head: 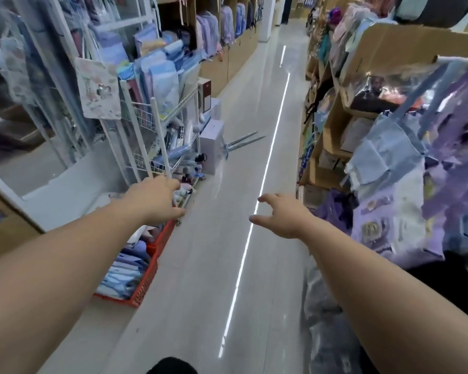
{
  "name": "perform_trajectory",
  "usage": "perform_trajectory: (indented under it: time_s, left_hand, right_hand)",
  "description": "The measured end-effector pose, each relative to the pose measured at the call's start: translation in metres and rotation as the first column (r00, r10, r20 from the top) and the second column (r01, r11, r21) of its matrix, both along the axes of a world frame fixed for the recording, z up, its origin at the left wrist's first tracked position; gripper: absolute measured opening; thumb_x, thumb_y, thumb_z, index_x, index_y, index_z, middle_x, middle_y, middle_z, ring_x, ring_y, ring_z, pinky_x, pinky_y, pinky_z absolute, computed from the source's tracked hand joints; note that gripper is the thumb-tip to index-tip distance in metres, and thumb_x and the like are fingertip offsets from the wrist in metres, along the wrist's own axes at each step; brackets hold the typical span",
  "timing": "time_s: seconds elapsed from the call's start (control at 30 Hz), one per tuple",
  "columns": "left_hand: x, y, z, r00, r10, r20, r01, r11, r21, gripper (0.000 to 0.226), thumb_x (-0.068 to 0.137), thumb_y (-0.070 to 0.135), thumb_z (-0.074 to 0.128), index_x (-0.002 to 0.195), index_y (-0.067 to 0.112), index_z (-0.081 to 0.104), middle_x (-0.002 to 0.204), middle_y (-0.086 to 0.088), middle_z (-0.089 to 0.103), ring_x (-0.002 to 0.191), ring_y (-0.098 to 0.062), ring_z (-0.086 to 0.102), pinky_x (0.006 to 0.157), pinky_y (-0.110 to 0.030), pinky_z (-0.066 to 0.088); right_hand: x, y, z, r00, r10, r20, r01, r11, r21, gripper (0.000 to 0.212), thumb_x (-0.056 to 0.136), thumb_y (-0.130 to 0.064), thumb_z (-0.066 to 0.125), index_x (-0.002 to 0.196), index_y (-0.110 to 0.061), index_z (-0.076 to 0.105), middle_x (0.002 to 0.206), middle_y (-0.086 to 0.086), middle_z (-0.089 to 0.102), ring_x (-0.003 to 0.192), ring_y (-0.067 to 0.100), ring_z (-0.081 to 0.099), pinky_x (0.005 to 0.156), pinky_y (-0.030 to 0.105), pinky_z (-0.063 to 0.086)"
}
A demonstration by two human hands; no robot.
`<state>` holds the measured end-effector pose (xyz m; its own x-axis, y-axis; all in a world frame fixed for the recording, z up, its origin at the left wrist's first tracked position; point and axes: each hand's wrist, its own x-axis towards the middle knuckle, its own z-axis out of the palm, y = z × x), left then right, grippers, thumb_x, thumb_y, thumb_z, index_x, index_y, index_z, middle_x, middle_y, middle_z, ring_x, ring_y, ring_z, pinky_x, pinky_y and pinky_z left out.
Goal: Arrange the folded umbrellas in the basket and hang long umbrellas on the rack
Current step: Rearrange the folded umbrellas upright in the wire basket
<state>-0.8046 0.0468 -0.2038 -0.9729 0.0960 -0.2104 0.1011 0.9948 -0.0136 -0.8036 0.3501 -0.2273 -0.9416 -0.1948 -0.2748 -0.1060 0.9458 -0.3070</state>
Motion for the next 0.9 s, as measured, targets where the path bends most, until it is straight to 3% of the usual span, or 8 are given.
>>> perform_trajectory:
  time_s: [0.2, 0.5, 0.67, 0.9]
  left_hand:
    - [-0.140, 0.008, -0.040, 0.999, -0.018, 0.030, 0.017, 0.999, 0.038, 0.071, 0.080, 0.067, 0.061, 0.137, 0.027, 0.048, 0.131, -0.002, 0.056, 0.115, -0.027, 0.057, 0.092, -0.045, 0.053]
    - [-0.364, -0.008, -0.086, 0.983, -0.029, 0.179, 0.012, 0.996, 0.092, 0.064, 0.080, 0.065, 0.055, 0.131, 0.025, 0.050, 0.127, -0.007, 0.056, 0.116, -0.032, 0.056, 0.091, -0.043, 0.051]
    - [-0.471, -0.012, -0.094, 0.981, -0.025, 0.193, 0.003, 0.994, 0.113, 0.067, 0.080, 0.064, 0.056, 0.132, 0.023, 0.051, 0.128, -0.009, 0.058, 0.115, -0.033, 0.057, 0.091, -0.043, 0.052]
    - [-0.603, -0.005, -0.137, 0.971, 0.063, 0.229, -0.095, 0.987, 0.129, 0.061, 0.080, 0.064, 0.060, 0.125, 0.023, 0.054, 0.126, -0.006, 0.058, 0.113, -0.030, 0.056, 0.089, -0.041, 0.051]
  right_hand:
    - [-0.136, -0.005, -0.027, 0.999, 0.039, 0.034, -0.040, 0.999, 0.013, 0.075, 0.086, -0.070, 0.056, 0.149, -0.032, 0.041, 0.152, 0.002, 0.043, 0.134, 0.028, 0.047, 0.109, 0.049, 0.044]
    - [-0.344, -0.021, -0.057, 0.982, -0.055, 0.179, 0.055, 0.998, 0.007, 0.075, 0.086, -0.069, 0.058, 0.149, -0.032, 0.040, 0.153, 0.003, 0.041, 0.125, 0.026, 0.055, 0.107, 0.048, 0.047]
    - [-0.443, -0.021, -0.061, 0.978, -0.092, 0.186, 0.093, 0.996, 0.007, 0.072, 0.087, -0.067, 0.058, 0.148, -0.033, 0.041, 0.151, 0.001, 0.043, 0.127, 0.025, 0.054, 0.105, 0.046, 0.048]
    - [-0.600, -0.004, -0.095, 0.977, -0.034, 0.209, 0.033, 0.999, 0.009, 0.074, 0.086, -0.070, 0.057, 0.148, -0.032, 0.042, 0.155, 0.000, 0.038, 0.132, 0.025, 0.050, 0.110, 0.046, 0.043]
